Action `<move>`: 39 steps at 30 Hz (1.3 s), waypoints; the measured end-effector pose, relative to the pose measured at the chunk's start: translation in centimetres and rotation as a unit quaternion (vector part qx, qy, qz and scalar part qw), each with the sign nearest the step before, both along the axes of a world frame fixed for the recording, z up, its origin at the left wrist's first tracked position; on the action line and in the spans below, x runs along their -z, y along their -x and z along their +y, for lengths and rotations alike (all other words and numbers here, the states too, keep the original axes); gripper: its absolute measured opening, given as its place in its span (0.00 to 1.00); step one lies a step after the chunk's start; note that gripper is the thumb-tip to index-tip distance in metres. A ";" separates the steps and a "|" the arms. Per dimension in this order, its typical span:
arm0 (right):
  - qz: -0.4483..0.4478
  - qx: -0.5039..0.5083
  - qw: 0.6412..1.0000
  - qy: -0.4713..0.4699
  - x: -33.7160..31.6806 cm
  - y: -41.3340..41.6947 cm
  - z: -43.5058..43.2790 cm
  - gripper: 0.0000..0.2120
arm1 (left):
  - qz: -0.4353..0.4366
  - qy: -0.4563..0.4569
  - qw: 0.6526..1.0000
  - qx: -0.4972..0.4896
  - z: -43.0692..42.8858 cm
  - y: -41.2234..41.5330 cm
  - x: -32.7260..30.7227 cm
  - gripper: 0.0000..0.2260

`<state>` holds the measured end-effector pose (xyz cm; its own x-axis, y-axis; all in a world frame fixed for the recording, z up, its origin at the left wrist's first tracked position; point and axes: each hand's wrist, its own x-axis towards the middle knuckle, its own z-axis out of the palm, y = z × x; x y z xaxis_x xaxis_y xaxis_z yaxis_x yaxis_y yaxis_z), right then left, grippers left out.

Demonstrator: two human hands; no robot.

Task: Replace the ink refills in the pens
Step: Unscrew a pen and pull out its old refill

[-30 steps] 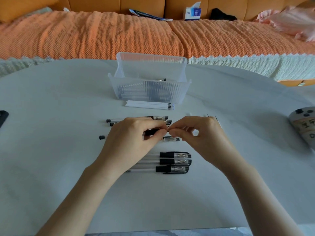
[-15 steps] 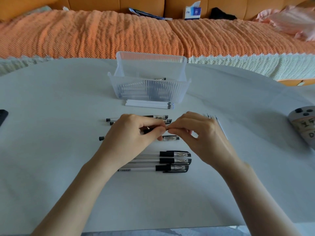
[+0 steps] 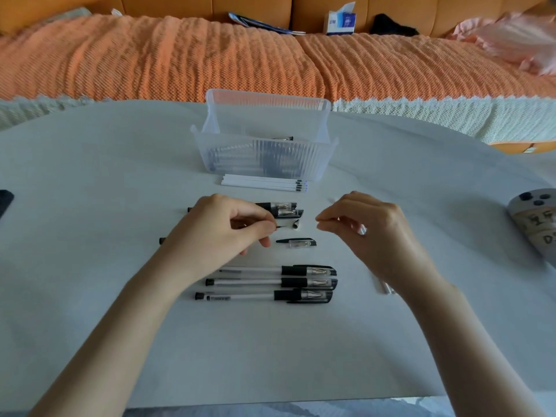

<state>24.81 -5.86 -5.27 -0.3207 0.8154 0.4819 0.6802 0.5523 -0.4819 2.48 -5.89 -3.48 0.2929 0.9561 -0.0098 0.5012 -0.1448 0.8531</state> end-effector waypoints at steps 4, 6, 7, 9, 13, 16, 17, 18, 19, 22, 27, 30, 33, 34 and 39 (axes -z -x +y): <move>-0.053 0.069 0.995 0.044 0.2 -0.8 0.3 0.04 | 0.009 -0.004 1.000 -0.005 0.1 -0.2 0.4 0.03; -0.072 0.103 0.990 0.058 0.1 -1.3 0.3 0.04 | 0.009 -0.011 1.000 -0.007 0.1 -0.2 0.4 0.03; -0.077 0.112 0.989 0.061 0.1 -1.4 0.4 0.03 | 0.007 -0.013 1.000 -0.008 0.1 -0.3 0.4 0.03; -0.085 0.125 0.986 0.069 0.2 -1.6 0.5 0.01 | 0.006 -0.016 1.000 -0.010 0.0 -0.4 0.5 0.03; -0.098 0.131 0.983 0.085 0.6 -1.6 0.8 0.01 | 0.013 -0.027 1.000 -0.011 -0.1 -0.5 0.5 0.03; -0.106 0.129 0.982 0.084 0.7 -1.3 0.7 0.03 | 0.013 -0.032 0.999 -0.012 -0.2 -0.4 0.6 0.03; -0.111 0.129 0.981 0.089 0.7 -1.3 0.7 0.03 | 0.012 -0.034 0.999 -0.013 -0.2 -0.4 0.5 0.03; -0.115 0.130 0.980 0.095 0.7 -1.2 0.7 0.03 | 0.012 -0.036 0.999 -0.013 -0.1 -0.3 0.5 0.03; -0.118 0.132 0.979 0.102 0.7 -1.2 0.7 0.04 | 0.012 -0.037 0.999 -0.013 -0.1 -0.3 0.5 0.03; -0.112 0.135 0.979 0.104 0.6 -1.3 0.7 0.04 | 0.012 -0.039 0.999 -0.013 -0.1 -0.2 0.5 0.03; -0.083 0.135 0.983 0.094 0.4 -1.1 0.8 0.04 | 0.018 -0.041 0.999 -0.010 -0.1 0.0 0.6 0.03; -0.093 0.136 0.981 0.103 0.6 -1.0 0.9 0.05 | 0.020 -0.041 0.999 -0.008 -0.1 0.0 0.6 0.03; -0.053 0.135 0.986 0.081 0.4 -1.0 1.0 0.05 | 0.023 -0.045 0.999 -0.006 -0.1 0.1 0.5 0.03; -0.036 0.130 0.989 0.068 0.3 -1.0 1.0 0.05 | 0.025 -0.046 0.999 -0.006 -0.1 0.1 0.5 0.03; -0.029 0.084 0.995 0.034 0.3 0.3 1.1 0.07 | 0.027 -0.046 0.999 -0.006 -0.1 0.1 0.4 0.03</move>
<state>24.47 -4.76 -5.61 -0.2023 0.8900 0.4086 0.7887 0.3954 -0.4708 2.41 -6.00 -3.88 0.2826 0.9572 0.0629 0.5479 -0.2150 0.8084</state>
